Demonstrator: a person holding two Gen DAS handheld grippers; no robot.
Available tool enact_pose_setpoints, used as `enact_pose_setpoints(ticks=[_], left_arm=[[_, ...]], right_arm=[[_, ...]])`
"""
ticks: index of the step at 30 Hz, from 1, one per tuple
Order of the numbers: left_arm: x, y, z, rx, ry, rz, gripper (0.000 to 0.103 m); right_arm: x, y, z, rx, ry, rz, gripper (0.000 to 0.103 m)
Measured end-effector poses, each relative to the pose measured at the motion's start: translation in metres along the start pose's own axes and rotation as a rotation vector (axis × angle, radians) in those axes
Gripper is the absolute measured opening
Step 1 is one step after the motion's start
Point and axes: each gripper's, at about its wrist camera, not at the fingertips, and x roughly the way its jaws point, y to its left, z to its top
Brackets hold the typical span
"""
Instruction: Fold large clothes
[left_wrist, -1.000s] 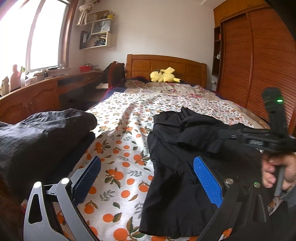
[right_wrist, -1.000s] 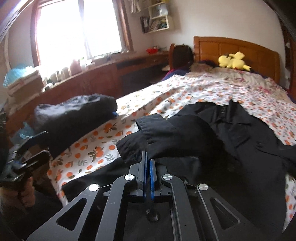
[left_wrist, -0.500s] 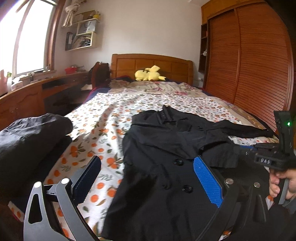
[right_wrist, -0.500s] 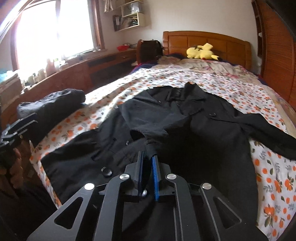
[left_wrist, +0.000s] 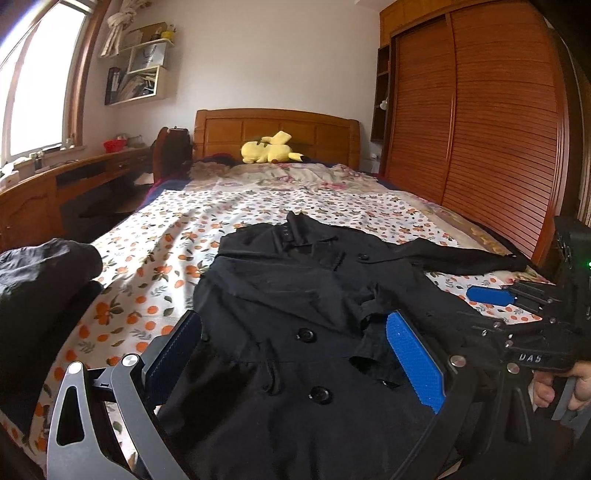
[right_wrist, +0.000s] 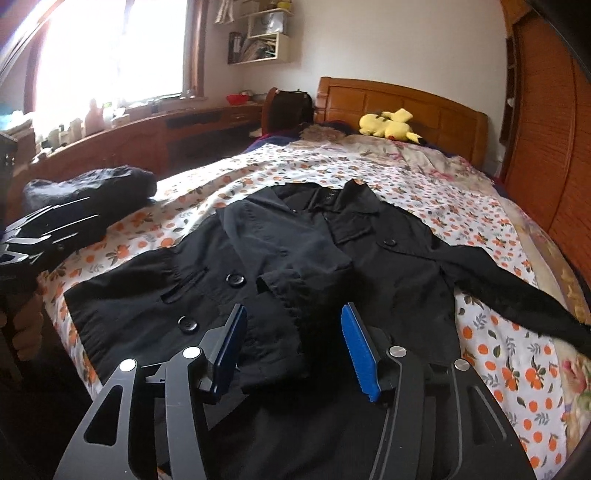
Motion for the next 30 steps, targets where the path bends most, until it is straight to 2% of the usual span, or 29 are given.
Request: enact_pose_setpoints(ticks=[4,12,18,23,26,28,30], left_arm=[[0.004,-0.001,-0.003,-0.008,0.008,-0.009,0.101],[0.006,0.005,-0.007,-0.016,0.018,-0.005,0.101],[0.006,0.006,-0.007,-0.011,0.017,-0.004,0.101],[0.004,0.006,-0.007,-0.006,0.017,-0.005,0.101],[0.005,0.005,-0.007,-0.004,0.019,-0.004,0.101],[0.005,0.005,-0.007,-0.002,0.021,-0.005,0.101],[0.005,0.003,-0.008,0.002,0.024,-0.007,0.101]], right_arm=[[0.017,0.010,-0.003,-0.031,0.040,0.037,0.061],[0.069,0.029,-0.014,-0.052,0.159,0.110,0.062],[0.101,0.036,-0.023,-0.060,0.231,0.106,0.065],[0.108,0.035,-0.025,-0.060,0.250,0.087,0.064],[0.106,0.033,-0.025,-0.057,0.245,0.054,0.050],[0.106,0.028,-0.024,-0.046,0.235,0.025,0.027],[0.104,0.020,-0.023,-0.034,0.220,-0.008,0.013]])
